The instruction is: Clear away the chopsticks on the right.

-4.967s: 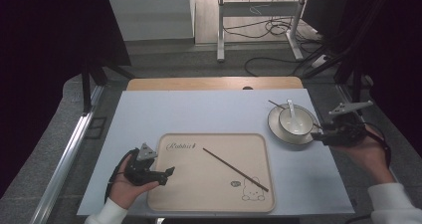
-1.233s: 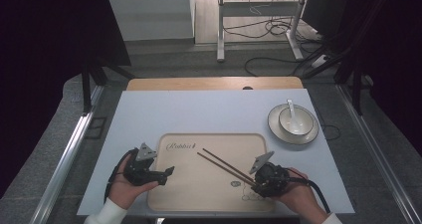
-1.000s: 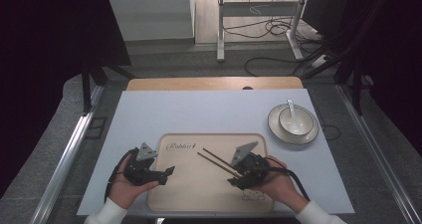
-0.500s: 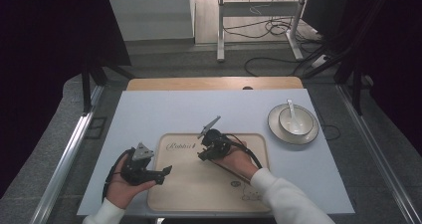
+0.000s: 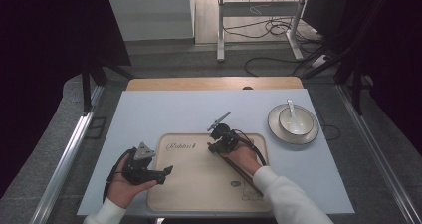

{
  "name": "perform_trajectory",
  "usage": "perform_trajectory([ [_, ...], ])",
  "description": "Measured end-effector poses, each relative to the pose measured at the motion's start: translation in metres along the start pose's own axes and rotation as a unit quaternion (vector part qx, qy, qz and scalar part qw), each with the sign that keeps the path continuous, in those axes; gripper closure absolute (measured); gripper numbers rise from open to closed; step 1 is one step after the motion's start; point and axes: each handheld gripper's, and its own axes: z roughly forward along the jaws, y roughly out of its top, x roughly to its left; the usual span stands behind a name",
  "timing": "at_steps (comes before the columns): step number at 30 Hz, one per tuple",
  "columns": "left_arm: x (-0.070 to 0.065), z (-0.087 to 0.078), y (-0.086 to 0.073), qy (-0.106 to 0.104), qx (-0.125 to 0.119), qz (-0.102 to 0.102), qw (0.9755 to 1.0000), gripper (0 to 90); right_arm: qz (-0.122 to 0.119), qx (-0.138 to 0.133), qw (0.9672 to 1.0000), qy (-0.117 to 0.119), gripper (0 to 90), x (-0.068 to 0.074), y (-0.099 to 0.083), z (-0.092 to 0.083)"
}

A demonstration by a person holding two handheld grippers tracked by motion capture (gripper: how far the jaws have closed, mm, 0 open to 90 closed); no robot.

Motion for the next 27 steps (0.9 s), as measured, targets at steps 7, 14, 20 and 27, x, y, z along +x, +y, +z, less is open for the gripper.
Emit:
perform_trajectory([
  [7,0.0,0.0,0.0,0.0,0.001,0.0,1.0,15.4,0.04,-0.004,0.9985,-0.038,89.7,-0.025,-0.017,-0.017],
  [14,0.0,0.001,0.0,0.0,0.003,0.002,1.0,15.4,0.069,0.004,0.9953,-0.068,89.7,-0.04,-0.039,-0.035],
  [20,0.0,0.001,0.0,-0.001,0.003,0.002,1.0,15.4,0.082,0.011,0.9922,-0.093,89.7,-0.048,-0.058,-0.051],
  [27,0.0,0.001,0.002,-0.002,0.002,0.004,1.0,15.3,0.095,0.01,0.9899,-0.105,89.7,-0.052,-0.076,-0.064],
])
